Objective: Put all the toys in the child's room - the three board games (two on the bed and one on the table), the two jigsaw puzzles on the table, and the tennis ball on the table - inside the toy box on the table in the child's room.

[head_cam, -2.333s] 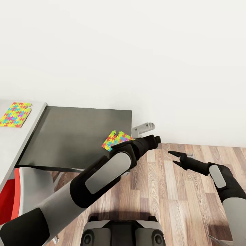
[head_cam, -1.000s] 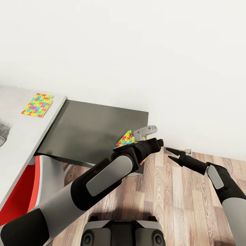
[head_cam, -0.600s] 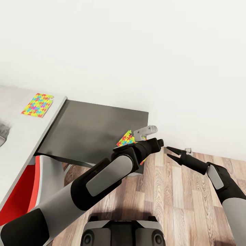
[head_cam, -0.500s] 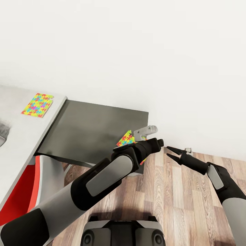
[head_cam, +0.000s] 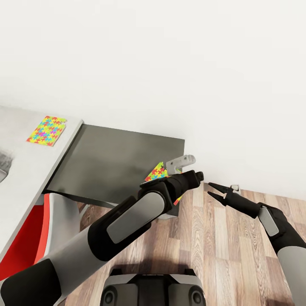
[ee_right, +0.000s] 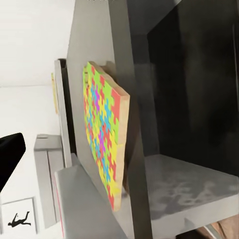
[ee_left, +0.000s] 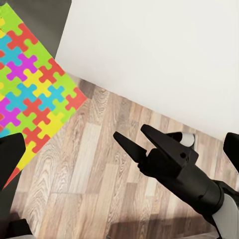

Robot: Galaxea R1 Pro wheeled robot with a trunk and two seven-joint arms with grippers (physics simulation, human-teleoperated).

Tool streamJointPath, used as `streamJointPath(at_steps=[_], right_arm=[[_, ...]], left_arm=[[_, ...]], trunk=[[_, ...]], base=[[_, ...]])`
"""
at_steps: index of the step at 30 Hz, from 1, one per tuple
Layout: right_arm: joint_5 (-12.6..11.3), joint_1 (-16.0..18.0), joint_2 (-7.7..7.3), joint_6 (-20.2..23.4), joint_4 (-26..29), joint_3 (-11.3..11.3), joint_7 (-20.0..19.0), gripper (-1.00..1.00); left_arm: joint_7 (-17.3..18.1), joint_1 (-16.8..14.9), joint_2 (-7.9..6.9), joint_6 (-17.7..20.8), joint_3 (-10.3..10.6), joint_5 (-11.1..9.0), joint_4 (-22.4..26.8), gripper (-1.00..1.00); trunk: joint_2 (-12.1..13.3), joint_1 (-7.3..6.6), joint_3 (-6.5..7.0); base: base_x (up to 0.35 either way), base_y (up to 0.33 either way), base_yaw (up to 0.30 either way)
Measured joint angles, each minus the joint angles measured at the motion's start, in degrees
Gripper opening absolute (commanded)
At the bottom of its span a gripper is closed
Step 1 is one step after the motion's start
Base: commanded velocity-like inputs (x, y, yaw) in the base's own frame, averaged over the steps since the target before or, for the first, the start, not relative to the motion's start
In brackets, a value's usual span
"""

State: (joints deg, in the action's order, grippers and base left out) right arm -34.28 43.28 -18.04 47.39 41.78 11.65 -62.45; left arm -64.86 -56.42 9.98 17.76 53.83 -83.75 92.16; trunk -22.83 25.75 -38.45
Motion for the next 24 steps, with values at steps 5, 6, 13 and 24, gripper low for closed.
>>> streamJointPath(at_steps=[5,6,13,24], right_arm=[[0.0,0.0,-0.07,0.0,-0.1,0.0,-0.1,1.00],[-0.1,0.0,-0.09,0.0,-0.1,0.0,-0.1,1.00],[-0.1,-0.1,0.01,0.0,-0.1,-0.2,-0.2,1.00],[-0.1,-0.1,0.24,0.0,-0.1,-0.4,-0.2,1.00]], left_arm=[[-0.1,0.0,0.00,-1.5,-0.4,-0.2,0.0,1.00],[-0.1,0.0,0.00,-1.8,-0.5,-0.4,0.0,1.00],[0.3,-1.3,0.00,-2.6,-0.7,-3.1,0.0,1.00],[2.2,-3.0,0.00,-1.1,-0.7,-6.7,0.0,1.00]], trunk=[[0.0,0.00,0.00],[0.0,0.00,0.00],[0.0,0.00,0.00],[-1.6,0.88,-0.72]], base=[[0.000,0.000,0.000],[0.000,0.000,0.000],[0.000,0.000,0.000],[0.000,0.000,0.000]])
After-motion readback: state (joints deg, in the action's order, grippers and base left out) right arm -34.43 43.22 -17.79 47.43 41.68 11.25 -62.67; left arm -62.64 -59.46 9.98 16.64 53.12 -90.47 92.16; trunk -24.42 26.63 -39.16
